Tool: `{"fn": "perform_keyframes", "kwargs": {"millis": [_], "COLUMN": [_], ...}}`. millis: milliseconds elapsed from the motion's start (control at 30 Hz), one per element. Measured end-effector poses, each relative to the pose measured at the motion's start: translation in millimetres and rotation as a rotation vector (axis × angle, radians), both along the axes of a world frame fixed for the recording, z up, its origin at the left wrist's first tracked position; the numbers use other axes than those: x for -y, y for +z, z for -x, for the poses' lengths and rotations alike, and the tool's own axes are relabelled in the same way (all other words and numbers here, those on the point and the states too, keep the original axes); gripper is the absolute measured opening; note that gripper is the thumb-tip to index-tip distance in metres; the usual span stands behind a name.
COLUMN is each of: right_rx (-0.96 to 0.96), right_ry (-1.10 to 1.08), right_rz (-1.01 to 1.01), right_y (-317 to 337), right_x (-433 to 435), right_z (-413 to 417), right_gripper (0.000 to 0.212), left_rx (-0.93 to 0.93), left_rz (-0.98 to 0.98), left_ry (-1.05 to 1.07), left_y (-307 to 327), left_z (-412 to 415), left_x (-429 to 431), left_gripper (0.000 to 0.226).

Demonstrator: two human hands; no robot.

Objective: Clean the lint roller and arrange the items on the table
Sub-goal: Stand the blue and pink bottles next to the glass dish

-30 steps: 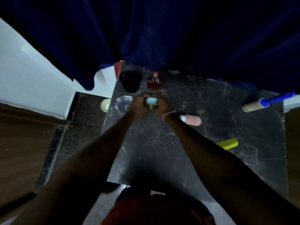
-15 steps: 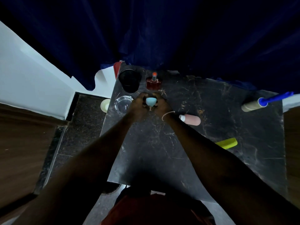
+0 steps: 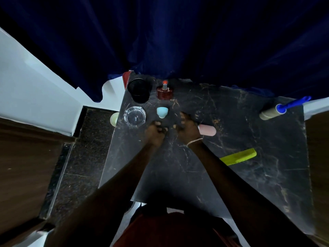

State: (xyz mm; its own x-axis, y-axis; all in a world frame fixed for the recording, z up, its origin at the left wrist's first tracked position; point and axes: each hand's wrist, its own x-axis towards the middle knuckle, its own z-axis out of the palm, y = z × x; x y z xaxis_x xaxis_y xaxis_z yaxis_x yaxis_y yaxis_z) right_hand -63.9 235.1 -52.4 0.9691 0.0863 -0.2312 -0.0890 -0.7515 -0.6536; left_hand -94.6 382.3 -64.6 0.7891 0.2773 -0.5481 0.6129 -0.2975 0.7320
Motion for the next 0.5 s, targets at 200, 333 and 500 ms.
{"fn": "perform_keyframes", "kwargs": {"millis": [200,333,500], "right_rx": [-0.010,-0.096,-0.210], "right_ry": [-0.142,-0.113,0.101], "right_rz": [0.118,0.219,0.385], "right_y": [-0.1,2.2,-0.9], "right_x": [63.4,98.6,124.9], "right_z": [18.4,12.8,8.3], "right_gripper": [0.041,0.056,0.077], "left_rx": [-0.047,0.037,0.151], "left_rz": [0.164,-0.059,-0.263], "left_ry": [-0.060,-0.336,-0.717], "left_y": [4.6,10.4,12.0], "left_z": [8.8,-1.4,-17.1], "left_x": [48.9,75.7,98.9], "left_gripper": [0.032,0.051,0.065]}}
